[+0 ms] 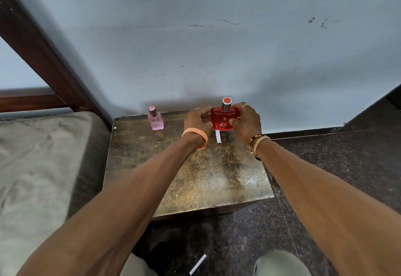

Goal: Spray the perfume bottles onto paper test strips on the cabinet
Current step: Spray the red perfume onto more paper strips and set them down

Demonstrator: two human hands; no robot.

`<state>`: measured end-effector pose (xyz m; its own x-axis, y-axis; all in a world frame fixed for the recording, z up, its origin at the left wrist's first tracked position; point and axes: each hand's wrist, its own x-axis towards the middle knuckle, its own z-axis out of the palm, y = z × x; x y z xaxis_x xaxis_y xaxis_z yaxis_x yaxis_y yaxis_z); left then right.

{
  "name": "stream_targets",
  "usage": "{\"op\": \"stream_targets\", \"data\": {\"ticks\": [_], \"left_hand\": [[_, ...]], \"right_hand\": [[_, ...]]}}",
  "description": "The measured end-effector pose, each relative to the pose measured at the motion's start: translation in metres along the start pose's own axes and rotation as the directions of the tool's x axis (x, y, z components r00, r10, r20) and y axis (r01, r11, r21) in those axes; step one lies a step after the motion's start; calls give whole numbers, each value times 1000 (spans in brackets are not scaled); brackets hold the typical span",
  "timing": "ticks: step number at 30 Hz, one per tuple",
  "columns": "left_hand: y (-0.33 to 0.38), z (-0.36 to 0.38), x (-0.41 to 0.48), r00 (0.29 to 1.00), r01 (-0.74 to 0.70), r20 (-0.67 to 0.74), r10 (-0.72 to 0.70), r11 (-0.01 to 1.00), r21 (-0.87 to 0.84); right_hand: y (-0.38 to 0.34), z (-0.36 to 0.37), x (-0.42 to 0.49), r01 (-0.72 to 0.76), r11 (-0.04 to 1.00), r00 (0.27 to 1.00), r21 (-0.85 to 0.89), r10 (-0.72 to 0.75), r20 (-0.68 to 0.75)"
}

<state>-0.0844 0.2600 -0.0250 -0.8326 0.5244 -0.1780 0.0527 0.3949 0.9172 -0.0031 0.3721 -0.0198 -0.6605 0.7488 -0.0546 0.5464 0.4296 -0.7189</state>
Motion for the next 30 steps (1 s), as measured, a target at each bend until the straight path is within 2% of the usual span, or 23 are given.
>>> {"op": "stream_targets", "data": {"ticks": [11, 30], "left_hand": [[-9, -3, 9, 999, 23, 25, -23, 1000, -2], [-20, -4, 4, 999, 36, 29, -38, 997, 62]], "right_hand": [[-2, 12, 11, -20, 999, 999, 34, 18, 42], [7, 19, 11, 14, 1000, 996, -13, -13, 90]]}}
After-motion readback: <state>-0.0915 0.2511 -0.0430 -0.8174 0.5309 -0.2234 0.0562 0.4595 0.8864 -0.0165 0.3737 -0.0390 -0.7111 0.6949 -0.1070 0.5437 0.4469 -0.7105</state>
